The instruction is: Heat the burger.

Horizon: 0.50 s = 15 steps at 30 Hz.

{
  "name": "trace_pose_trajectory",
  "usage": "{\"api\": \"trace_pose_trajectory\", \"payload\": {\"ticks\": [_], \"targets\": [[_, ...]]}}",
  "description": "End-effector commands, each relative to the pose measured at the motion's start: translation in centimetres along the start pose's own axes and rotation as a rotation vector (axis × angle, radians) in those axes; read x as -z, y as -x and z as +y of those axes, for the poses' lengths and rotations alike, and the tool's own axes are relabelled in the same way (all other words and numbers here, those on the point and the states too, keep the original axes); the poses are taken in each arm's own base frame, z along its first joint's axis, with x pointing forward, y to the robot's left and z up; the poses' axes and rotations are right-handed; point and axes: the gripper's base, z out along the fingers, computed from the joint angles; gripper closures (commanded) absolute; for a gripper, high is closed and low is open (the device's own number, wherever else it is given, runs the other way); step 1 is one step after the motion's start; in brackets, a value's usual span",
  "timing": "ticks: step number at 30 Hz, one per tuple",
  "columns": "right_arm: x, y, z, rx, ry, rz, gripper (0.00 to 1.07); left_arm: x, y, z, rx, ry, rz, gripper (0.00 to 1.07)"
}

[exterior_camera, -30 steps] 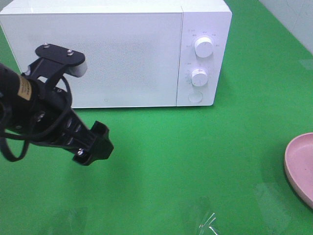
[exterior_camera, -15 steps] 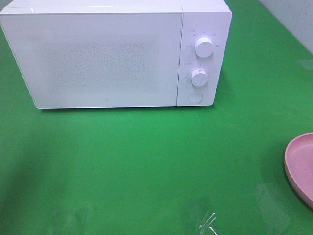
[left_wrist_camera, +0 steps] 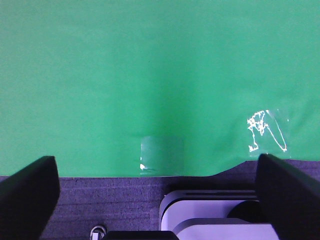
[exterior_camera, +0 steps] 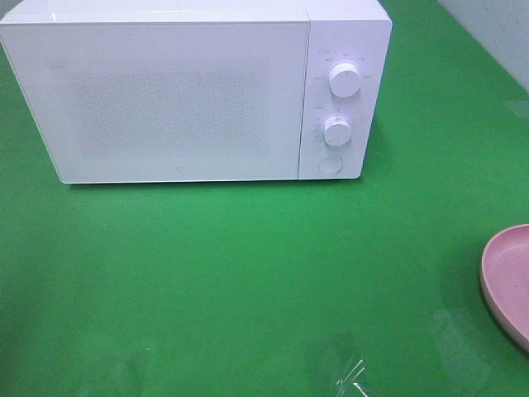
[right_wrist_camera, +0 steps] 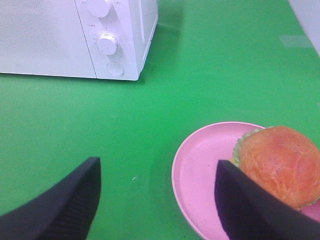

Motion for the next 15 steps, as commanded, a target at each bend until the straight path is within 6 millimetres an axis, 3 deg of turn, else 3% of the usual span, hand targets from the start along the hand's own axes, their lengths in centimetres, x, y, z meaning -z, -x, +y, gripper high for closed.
{"api": "trace_pose_trajectory", "payload": {"ticks": [1, 6, 11, 15], "targets": [[0.3, -0.1, 0.0, 0.008, 0.000, -0.041, 0.41, 0.1, -1.9, 0.1, 0.003, -0.001, -0.028, 0.07], [0.3, -0.1, 0.0, 0.008, 0.000, -0.041, 0.41, 0.0, -5.2, 0.5, -0.028, 0.005, -0.133, 0.07], [0.3, -0.1, 0.0, 0.008, 0.000, -0.041, 0.41, 1.3, -6.8, 0.5, -0.025, -0.012, -0.388, 0.07], [0.3, -0.1, 0.0, 0.008, 0.000, -0.041, 0.41, 1.9, -7.9, 0.5, -0.028, -0.024, -0.470, 0.07]]}}
